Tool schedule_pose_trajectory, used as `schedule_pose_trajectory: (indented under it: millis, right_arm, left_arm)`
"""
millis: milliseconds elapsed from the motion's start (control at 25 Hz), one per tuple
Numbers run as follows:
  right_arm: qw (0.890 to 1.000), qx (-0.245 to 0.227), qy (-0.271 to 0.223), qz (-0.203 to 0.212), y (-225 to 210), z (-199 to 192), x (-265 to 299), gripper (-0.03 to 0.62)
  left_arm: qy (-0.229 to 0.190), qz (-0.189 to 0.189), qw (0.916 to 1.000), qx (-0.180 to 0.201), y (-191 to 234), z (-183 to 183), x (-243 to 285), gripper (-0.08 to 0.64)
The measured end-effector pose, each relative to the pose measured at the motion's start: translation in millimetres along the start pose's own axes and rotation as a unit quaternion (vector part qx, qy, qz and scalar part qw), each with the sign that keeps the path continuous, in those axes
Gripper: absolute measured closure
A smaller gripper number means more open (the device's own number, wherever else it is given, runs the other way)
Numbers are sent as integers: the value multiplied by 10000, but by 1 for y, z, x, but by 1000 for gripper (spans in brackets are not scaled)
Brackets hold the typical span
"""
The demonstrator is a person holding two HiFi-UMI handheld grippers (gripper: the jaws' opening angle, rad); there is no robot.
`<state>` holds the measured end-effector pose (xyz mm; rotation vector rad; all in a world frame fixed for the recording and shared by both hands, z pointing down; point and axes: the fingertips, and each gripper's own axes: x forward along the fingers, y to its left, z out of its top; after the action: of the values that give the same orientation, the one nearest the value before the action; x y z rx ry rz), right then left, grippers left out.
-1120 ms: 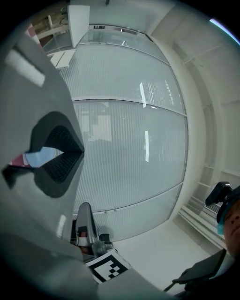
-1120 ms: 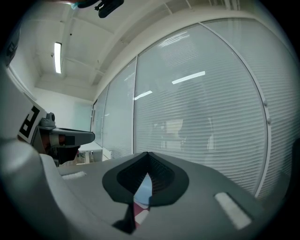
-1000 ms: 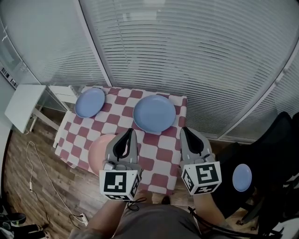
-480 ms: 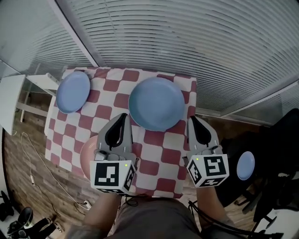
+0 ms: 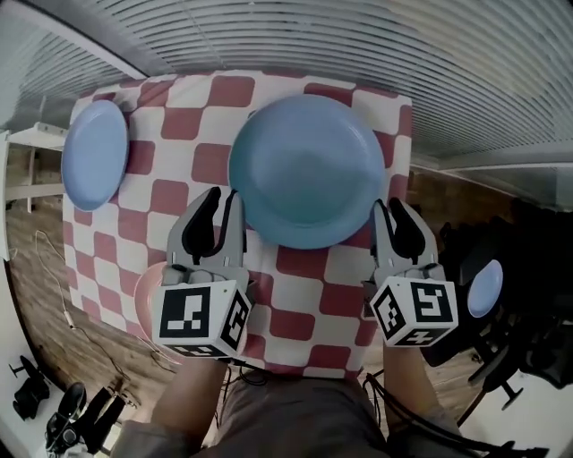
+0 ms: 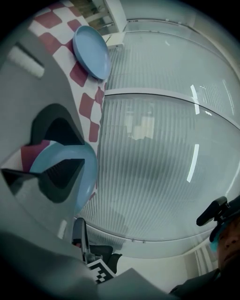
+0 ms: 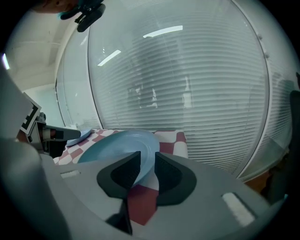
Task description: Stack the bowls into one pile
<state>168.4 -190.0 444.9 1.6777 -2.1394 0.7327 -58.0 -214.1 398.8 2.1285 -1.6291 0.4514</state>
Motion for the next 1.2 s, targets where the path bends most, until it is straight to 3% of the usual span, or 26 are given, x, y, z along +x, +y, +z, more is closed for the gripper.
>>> schedule_pose_trajectory:
  millis: [320,920,1200]
  right_arm:
    - [9990,343,282,45,-7,-19,21,456]
    - [9985,211,506,69,-1,-22,31,448]
    - [9985,151,527,-1,-3,-22,32,459]
  left_arm:
    - [352,86,9992,-165,11,-29,30,469]
    - [840,416,9951,-300,25,-52,53,471]
    - [817,475,9946,-423,28,-54,55,517]
